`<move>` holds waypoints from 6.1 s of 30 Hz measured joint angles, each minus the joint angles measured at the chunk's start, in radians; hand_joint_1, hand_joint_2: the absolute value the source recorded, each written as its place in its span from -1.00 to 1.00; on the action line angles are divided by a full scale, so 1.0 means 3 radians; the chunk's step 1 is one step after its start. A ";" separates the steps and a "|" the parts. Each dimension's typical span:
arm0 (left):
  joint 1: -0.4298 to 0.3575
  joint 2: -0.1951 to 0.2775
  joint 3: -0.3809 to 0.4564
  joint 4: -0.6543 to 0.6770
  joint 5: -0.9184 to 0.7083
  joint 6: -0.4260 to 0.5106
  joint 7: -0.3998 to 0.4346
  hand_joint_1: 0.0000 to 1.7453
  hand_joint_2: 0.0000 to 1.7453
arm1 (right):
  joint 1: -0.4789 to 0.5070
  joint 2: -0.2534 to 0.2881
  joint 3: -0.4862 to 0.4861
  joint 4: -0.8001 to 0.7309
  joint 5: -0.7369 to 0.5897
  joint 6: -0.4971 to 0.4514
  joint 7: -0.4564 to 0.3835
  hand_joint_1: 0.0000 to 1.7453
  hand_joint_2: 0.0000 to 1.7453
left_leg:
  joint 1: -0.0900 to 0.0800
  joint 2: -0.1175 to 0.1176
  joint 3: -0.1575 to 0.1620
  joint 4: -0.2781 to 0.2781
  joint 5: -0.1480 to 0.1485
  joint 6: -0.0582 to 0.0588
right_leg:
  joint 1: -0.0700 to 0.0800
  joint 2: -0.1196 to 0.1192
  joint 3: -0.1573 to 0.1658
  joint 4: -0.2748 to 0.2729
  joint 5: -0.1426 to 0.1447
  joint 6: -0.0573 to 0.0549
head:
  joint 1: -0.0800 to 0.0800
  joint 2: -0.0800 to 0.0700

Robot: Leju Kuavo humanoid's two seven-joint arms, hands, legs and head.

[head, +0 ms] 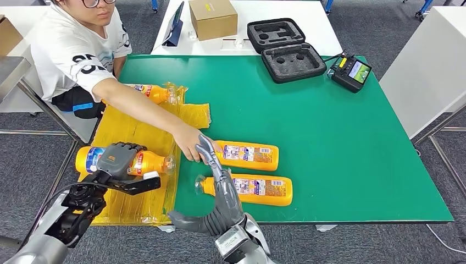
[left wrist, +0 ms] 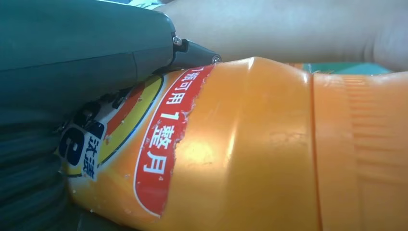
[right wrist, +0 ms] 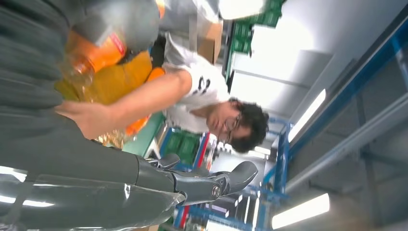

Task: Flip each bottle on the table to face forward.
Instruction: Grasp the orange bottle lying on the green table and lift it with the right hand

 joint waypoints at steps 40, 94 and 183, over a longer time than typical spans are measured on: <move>-0.1190 -0.0298 -0.0263 0.1594 0.0180 -0.1257 -0.0150 -1.00 1.00 | 0.0158 0.0038 -0.0257 -0.0058 -0.0092 -0.0208 0.0000 -1.00 1.00 | -0.0001 -0.0001 0.0012 0.0000 0.0001 -0.0001 | -0.0001 0.0000 0.0014 0.0000 0.0001 0.0001 | -0.0001 0.0000; -0.1048 -0.0369 0.0197 0.1527 0.1299 -0.1447 -0.0381 -1.00 -1.00 | 0.0317 0.0035 -0.0407 0.0035 -0.0066 -0.0144 0.0000 -1.00 1.00 | -0.0001 -0.0002 0.0019 0.0000 0.0001 -0.0001 | -0.0001 -0.0001 0.0022 0.0000 0.0001 0.0001 | -0.0001 0.0000; 0.1844 -0.1264 0.1627 -0.2173 0.3792 0.0612 -0.1204 -1.00 1.00 | -0.0302 -0.0458 -0.0941 0.0743 0.1583 0.0810 0.0999 1.00 1.00 | 0.0000 0.0009 0.0012 0.0000 -0.0006 -0.0003 | 0.0000 0.0009 0.0011 -0.0002 -0.0001 0.0000 | -0.0002 0.0000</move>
